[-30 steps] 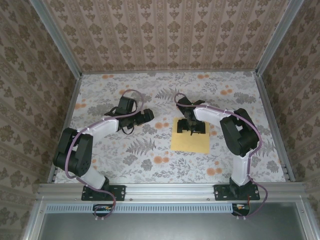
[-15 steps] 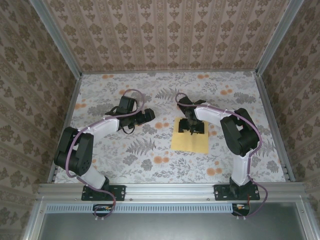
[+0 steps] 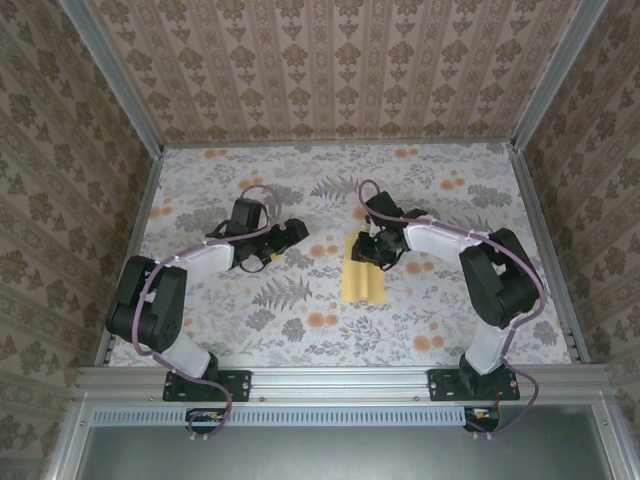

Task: Fold a paper plane with a square sheet of paper (pick it up from the middle)
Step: Fold the square sheet of paper in half at the center of the table.

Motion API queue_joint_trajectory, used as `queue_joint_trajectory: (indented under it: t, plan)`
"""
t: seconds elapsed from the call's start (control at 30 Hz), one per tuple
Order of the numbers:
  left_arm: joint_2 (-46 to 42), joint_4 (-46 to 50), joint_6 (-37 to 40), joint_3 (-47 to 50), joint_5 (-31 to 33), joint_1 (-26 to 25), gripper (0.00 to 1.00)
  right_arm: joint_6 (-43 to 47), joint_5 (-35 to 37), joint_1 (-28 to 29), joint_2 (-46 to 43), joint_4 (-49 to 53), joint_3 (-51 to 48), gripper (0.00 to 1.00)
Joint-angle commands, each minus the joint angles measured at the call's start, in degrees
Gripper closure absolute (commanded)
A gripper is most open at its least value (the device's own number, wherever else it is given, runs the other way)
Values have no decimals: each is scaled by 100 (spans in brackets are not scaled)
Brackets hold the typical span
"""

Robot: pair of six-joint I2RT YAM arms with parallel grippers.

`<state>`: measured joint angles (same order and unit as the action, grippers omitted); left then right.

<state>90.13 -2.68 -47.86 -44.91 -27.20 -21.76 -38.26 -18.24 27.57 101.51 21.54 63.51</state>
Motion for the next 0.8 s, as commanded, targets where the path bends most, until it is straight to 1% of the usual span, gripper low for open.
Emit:
queue_joint_trajectory:
  t: [0.0, 0.1, 0.2, 0.3, 0.4, 0.6, 0.77]
  plan:
    - [-305, -860, -456, 327, -769, 184, 6, -536, -1605, 20, -234, -1595, -172, 70]
    - [-325, -1326, -607, 516, -1226, 194, 9, -1046, -2345, 20, -59, -2466, -266, 70]
    - [-173, -1504, -608, 472, -1496, -13, 13, -1406, -2801, 17, 152, -3076, -293, 69]
    - [52, -1730, -647, 354, -1767, -252, 16, -1620, -3058, 13, 344, -3441, -280, 68]
    - [123, -2019, -819, 417, -1784, -278, 20, -1676, -3154, -4, 462, -3508, -298, 68]
    - [111, -2213, -885, 558, -1739, -200, 24, -1630, -3217, -117, 570, -3483, -427, 66]
    - [162, -2404, -971, 637, -1730, -162, 33, -1504, -3232, -155, 675, -3308, -452, 63]
